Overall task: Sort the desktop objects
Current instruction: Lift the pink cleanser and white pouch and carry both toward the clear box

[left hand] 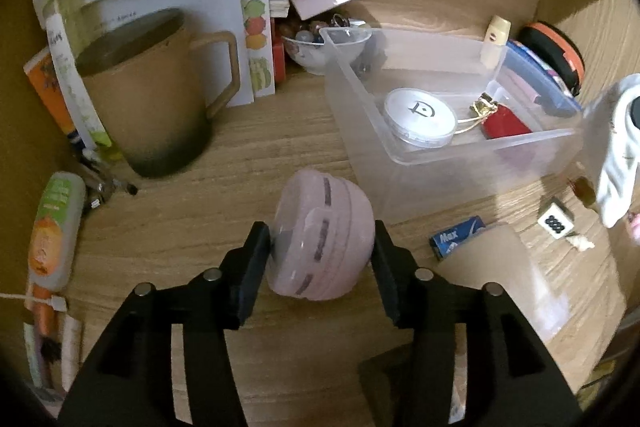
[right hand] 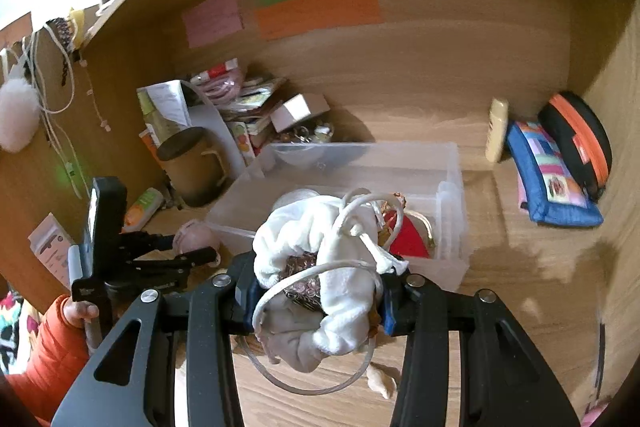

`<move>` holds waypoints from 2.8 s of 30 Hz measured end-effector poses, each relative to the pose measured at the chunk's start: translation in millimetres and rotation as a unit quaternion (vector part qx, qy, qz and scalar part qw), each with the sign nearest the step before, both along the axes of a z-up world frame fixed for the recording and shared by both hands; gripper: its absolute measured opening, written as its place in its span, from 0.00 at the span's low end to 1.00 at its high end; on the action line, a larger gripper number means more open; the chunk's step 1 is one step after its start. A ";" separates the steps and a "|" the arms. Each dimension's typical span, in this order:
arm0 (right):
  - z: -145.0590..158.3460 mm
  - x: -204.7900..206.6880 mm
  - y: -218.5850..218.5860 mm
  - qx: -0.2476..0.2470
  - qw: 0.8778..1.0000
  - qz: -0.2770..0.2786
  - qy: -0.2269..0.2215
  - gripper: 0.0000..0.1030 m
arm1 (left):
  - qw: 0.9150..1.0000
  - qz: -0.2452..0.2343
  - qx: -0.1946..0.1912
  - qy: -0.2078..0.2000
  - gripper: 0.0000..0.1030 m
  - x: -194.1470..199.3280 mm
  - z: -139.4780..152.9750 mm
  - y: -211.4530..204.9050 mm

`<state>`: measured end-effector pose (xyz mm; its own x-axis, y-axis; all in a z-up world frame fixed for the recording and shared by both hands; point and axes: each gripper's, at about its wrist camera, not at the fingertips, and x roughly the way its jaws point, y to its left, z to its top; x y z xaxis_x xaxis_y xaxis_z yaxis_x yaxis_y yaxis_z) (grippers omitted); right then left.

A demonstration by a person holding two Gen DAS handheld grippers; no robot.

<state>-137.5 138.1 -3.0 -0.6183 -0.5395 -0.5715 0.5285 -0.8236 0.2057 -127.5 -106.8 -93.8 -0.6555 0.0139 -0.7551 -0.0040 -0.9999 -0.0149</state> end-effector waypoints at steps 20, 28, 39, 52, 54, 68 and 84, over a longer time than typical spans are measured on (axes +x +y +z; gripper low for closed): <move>-66.3 -14.8 53.1 0.095 0.990 -0.050 -0.087 0.70 | 1.000 0.016 0.010 0.012 0.47 1.8 -2.5 -1.4; -68.3 4.3 77.6 0.153 0.983 -0.056 -0.080 0.79 | 0.999 0.017 0.029 0.014 0.46 3.6 -3.5 -3.3; -62.6 34.8 89.9 0.221 0.972 -0.041 -0.069 0.79 | 0.999 0.015 0.038 0.017 0.46 6.2 -4.5 -2.8; -71.3 -3.4 26.3 0.206 0.975 0.032 -0.078 0.85 | 0.998 0.021 0.053 0.013 0.45 17.8 -2.9 -7.8; -75.1 -11.4 25.3 0.204 0.974 0.036 -0.088 0.85 | 0.998 0.022 0.053 0.013 0.44 20.3 -2.1 -9.6; -81.2 -7.1 18.9 0.184 0.978 0.047 -0.084 0.65 | 0.997 0.030 0.065 0.021 0.40 25.3 7.7 -11.1; -33.0 -6.8 41.2 0.091 0.995 0.025 -0.045 0.53 | 0.996 0.022 0.065 0.060 0.40 30.5 45.4 2.8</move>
